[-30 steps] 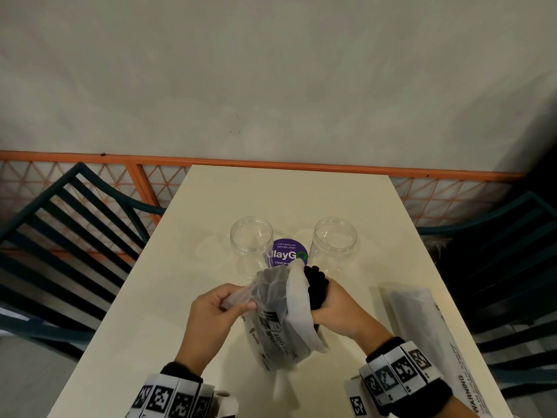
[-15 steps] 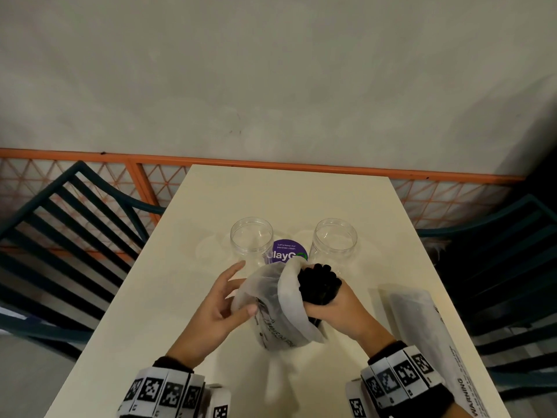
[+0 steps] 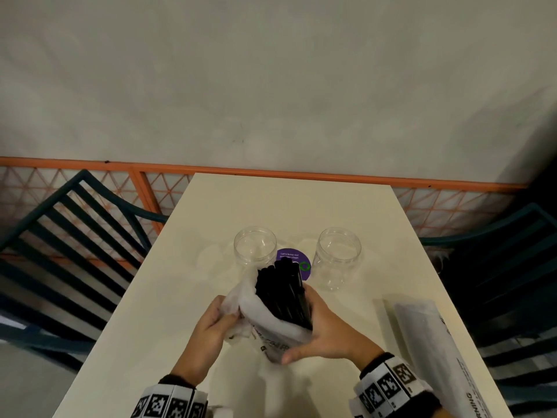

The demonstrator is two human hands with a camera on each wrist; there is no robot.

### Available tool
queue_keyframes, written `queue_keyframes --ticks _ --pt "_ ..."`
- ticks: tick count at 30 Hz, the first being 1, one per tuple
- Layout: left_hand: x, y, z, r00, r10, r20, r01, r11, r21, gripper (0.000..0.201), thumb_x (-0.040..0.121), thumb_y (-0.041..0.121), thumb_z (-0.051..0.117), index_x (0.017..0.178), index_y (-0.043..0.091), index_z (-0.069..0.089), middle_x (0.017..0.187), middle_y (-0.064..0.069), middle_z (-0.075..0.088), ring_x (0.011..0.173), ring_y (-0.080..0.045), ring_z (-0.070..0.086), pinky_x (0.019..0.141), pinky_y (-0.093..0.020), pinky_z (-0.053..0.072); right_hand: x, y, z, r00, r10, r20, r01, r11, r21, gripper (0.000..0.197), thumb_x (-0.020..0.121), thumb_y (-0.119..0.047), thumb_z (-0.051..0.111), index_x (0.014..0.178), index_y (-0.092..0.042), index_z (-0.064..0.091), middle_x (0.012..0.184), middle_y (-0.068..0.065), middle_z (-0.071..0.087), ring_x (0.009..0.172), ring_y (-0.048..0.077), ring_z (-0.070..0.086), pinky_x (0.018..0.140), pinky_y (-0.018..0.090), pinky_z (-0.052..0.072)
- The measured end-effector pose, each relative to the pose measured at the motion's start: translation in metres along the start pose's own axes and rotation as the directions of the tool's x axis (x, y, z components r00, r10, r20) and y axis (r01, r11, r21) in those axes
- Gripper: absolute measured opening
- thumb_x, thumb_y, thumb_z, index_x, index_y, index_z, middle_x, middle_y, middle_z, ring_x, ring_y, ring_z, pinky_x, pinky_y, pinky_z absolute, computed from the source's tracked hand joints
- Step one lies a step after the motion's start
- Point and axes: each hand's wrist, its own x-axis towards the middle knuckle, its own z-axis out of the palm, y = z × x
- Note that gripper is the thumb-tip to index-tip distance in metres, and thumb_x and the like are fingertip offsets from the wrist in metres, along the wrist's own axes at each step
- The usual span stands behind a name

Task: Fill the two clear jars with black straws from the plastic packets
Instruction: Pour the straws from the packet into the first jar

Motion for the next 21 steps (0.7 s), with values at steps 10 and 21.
queue_keyframes --ticks 10,21 --pt "0.006 0.022 -0.001 0.954 0.296 0.052 -0.292 0.870 0.397 0.032 0.064 0.049 0.061 0.066 0.018 0.056 0.065 0.003 0.057 0.058 -0.005 0.049 0.053 -0.014 0.035 0.005 0.014 0.005 0.995 0.099 -0.014 -0.100 0.982 -0.160 0.110 0.066 -0.032 0.082 0.145 -0.024 0.006 0.131 -0.009 0.026 0.126 0.007 0.028 0.103 0.017 0.026" --pt "-0.005 0.010 0.017 0.977 0.188 0.101 -0.191 0.981 0.027 0.030 0.081 0.010 0.060 0.099 0.030 0.046 0.092 0.003 0.060 0.076 -0.011 0.062 0.071 -0.027 0.052 0.000 0.029 0.004 0.984 0.172 0.057 -0.173 0.985 0.014 0.095 0.065 -0.033 0.082 0.128 -0.048 0.012 0.137 -0.013 0.037 0.126 0.000 0.038 0.103 0.017 0.035"
